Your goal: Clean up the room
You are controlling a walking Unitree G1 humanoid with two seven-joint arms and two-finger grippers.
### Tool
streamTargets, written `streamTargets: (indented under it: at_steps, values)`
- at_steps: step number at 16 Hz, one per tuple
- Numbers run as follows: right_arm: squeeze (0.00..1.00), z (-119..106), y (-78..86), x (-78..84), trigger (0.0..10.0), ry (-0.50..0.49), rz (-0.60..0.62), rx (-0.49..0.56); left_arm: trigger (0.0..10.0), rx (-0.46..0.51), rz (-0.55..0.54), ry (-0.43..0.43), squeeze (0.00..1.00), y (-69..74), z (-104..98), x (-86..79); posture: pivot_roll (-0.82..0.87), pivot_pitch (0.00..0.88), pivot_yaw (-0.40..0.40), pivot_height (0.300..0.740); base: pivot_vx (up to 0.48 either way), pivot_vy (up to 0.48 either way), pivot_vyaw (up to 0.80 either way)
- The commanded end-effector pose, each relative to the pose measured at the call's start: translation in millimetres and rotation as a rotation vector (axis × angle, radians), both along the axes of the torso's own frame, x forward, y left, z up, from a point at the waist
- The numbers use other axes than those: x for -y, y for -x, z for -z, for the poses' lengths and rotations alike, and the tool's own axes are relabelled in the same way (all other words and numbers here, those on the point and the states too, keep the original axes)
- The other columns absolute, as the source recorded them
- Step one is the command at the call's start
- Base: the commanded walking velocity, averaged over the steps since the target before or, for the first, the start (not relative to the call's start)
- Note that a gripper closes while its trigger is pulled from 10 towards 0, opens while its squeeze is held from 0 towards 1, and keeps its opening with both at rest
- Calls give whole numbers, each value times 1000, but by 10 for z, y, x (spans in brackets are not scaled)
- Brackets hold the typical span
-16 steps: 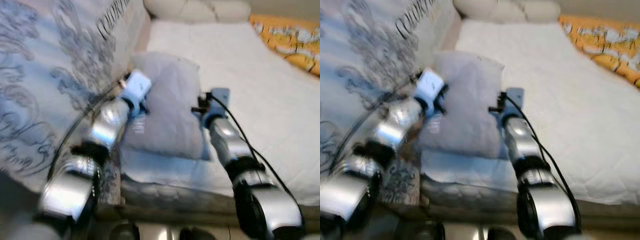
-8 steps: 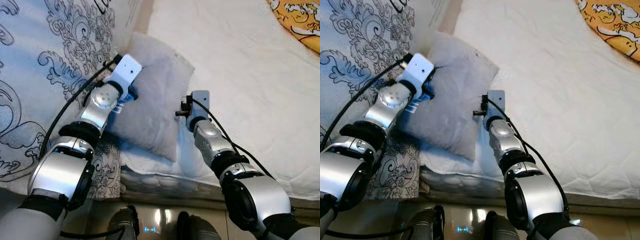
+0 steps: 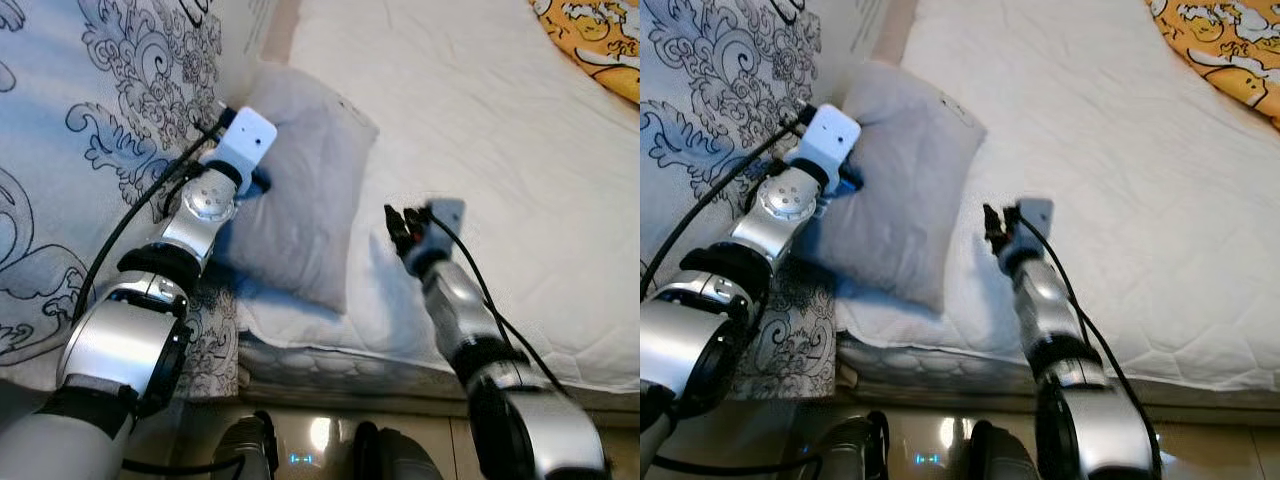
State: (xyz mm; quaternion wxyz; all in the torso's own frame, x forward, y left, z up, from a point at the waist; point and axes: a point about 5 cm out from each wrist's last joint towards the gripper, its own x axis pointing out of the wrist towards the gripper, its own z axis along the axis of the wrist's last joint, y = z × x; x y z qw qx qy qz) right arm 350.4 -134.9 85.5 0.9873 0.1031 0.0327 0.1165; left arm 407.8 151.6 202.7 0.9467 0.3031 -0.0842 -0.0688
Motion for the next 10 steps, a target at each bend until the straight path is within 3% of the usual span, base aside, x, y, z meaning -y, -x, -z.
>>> streamTargets:
  at_steps: [1,3,5,6,7,8,10]
  values:
    - [0,-47,25,60,10000,-10,-14,44,10000,102,-33,38,0,-22,-200,-16,80,132,-6,740,0,0,0]
    - [0,-135,157,107,10000,-54,-96,115,10000,174,-30,2,0,0,-229,41,72,126,-11,740,0,0,0]
    - [0,-234,263,92,10000,-87,-200,148,10000,105,12,-22,0,10,-92,113,65,121,-18,740,0,0,0]
    - [0,-332,397,64,10000,-102,-327,170,10000,49,49,-71,0,29,37,159,61,119,-20,740,0,0,0]
    - [0,-371,455,61,10000,-105,-374,175,10000,32,56,-79,0,33,68,162,57,117,-21,740,0,0,0]
    - [0,-503,636,66,10000,-103,-493,194,10000,8,71,-103,0,37,107,163,48,111,-21,740,0,0,0]
    - [0,-637,824,111,10000,-112,-580,179,10000,-33,61,-59,0,9,77,115,39,103,-18,740,0,0,0]
